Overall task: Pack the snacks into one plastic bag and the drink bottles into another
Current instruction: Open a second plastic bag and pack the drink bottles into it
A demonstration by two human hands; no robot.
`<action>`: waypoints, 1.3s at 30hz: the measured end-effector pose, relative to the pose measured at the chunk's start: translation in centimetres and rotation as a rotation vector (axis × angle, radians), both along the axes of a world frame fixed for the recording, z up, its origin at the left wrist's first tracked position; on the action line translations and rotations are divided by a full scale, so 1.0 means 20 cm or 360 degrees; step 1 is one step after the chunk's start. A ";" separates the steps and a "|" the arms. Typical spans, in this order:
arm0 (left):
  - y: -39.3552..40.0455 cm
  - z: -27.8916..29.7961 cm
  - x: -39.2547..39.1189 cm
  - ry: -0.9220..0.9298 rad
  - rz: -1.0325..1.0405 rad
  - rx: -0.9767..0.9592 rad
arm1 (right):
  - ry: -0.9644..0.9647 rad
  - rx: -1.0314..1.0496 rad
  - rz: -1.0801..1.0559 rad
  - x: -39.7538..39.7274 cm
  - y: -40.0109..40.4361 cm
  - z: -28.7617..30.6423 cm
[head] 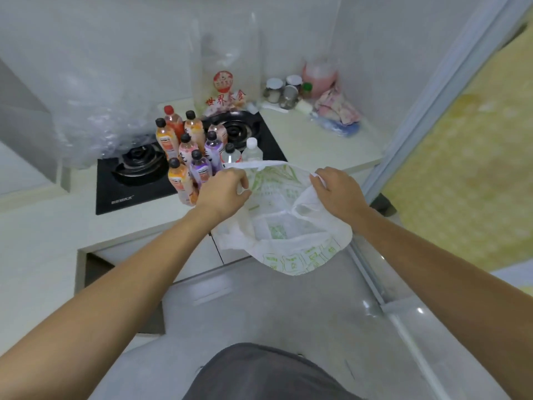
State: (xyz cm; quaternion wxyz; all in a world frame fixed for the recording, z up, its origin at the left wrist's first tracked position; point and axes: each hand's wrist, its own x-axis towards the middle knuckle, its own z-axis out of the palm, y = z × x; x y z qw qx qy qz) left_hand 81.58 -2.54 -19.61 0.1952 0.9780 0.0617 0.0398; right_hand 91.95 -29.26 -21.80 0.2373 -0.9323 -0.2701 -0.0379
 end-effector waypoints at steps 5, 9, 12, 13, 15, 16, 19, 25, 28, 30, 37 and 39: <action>-0.27 0.06 0.33 -0.0063 -0.0025 0.0049 | -0.0074 0.0004 -0.0039 0.34 -0.28 0.05; -0.35 0.09 0.60 -0.0109 -0.0046 0.0097 | -0.0115 0.0024 -0.0053 0.59 -0.35 0.07; -0.36 0.08 0.81 -0.0164 -0.0044 0.0126 | -0.0094 0.0049 -0.0093 0.79 -0.34 0.06; -0.36 0.07 0.88 -0.0184 -0.0046 0.0126 | -0.0078 0.0058 -0.0094 0.87 -0.33 0.05; -0.35 0.04 1.04 -0.0209 -0.0045 0.0132 | -0.0056 0.0060 -0.0068 1.03 -0.30 0.04; -0.34 0.02 1.12 -0.0213 -0.0044 0.0136 | -0.0046 0.0048 -0.0058 1.11 -0.29 0.04; -0.29 -0.05 1.39 -0.0178 -0.0031 0.0117 | 0.0011 -0.0005 -0.0066 1.38 -0.22 0.00; -0.16 -0.12 1.83 -0.0021 -0.0025 0.0131 | 0.0096 -0.0061 -0.0073 1.85 -0.10 -0.09; -0.11 -0.13 1.99 0.0031 0.0008 0.0163 | 0.0074 -0.0014 -0.0048 2.02 -0.04 -0.11; -0.09 -0.16 2.08 0.0049 0.0036 0.0170 | 0.0014 -0.0059 -0.0001 2.14 -0.01 -0.15; -0.14 -0.34 2.31 0.0096 0.0209 0.0113 | -0.0218 -0.0379 0.0089 2.54 0.03 -0.36; -0.17 -0.38 2.34 0.0087 0.0263 0.0090 | -0.0297 -0.0400 0.0216 2.60 0.03 -0.41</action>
